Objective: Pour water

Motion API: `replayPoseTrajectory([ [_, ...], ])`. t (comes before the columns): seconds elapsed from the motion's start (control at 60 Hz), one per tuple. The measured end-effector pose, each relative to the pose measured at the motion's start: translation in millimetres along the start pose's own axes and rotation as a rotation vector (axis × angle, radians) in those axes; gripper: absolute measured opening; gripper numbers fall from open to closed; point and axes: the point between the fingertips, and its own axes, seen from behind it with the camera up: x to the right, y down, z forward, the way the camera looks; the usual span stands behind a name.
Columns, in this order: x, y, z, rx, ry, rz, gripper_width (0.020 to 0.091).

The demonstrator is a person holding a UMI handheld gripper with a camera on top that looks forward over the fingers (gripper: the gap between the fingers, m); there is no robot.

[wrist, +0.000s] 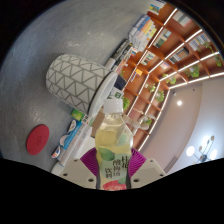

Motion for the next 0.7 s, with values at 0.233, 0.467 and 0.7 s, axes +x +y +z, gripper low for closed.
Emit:
replayPoseTrajectory([
  [0.233,-9.6,20.6,-17.3,-0.011,-0.101,0.721,0.0339],
  [0.467,-16.5,51.5,-22.0,0.011,-0.129,1.501,0.0367],
  [0.7,-42.9,22.7,-12.1,0.112,-0.341,2.130,0.0365],
])
